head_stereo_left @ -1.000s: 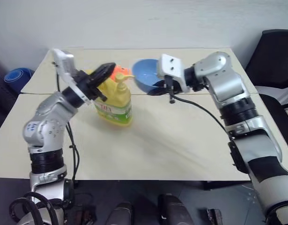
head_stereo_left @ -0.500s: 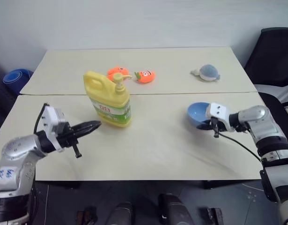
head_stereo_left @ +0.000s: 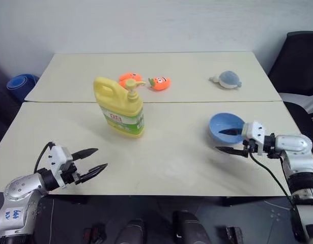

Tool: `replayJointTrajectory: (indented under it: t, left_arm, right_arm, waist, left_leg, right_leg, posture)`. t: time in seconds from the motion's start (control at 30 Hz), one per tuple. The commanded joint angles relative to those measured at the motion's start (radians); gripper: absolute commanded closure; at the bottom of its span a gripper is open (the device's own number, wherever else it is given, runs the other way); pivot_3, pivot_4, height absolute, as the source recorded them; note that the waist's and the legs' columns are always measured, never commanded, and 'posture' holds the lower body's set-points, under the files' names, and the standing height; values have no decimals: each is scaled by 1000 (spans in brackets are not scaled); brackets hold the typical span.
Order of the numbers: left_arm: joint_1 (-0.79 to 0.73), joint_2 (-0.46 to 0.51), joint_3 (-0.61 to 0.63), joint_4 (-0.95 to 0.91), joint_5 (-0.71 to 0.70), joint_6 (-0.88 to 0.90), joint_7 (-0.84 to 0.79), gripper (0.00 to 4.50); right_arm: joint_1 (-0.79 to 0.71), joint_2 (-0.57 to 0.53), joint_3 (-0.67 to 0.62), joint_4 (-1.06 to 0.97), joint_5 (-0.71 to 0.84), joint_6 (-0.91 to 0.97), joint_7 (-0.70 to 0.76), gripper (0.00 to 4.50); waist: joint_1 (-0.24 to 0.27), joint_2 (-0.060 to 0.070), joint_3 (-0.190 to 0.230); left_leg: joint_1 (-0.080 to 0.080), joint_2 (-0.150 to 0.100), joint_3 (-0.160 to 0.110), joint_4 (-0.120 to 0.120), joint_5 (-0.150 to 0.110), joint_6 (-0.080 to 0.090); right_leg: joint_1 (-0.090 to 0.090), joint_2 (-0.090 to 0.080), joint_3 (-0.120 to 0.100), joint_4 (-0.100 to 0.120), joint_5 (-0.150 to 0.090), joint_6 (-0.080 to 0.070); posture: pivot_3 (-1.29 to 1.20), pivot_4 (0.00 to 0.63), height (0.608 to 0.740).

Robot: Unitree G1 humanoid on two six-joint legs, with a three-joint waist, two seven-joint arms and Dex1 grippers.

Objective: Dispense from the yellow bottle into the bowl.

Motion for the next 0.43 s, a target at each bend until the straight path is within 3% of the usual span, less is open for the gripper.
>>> replayJointTrajectory:
  t: [0.03,0.23,0.43]
  left_arm:
    - [48,26,31,10,49,-60,7,0]
    - [139,33,30,6,81,-84,11,0]
    - [146,-28,4,-30,128,-128,100,0]
  right_arm:
    - [187,8,-70,-312,171,111,-15,16]
    - [466,70,-104,-575,211,110,-88,16]
    - [532,101,-74,-536,144,40,-101,16]
  waist:
    - [4,0,0]
    - [18,-1,0]
    - [26,-1,0]
  left_leg:
    - [0,0,0,0,0,0]
    - [3,0,1,0,-2,3]
    - [15,0,1,-4,-3,5]
  right_leg:
    - [1,0,0,-1,0,0]
    - [4,0,2,-1,0,0]
    - [17,0,2,-7,0,0]
  posture:
    - [0,150,740]
    - [0,150,740]
    - [0,150,740]
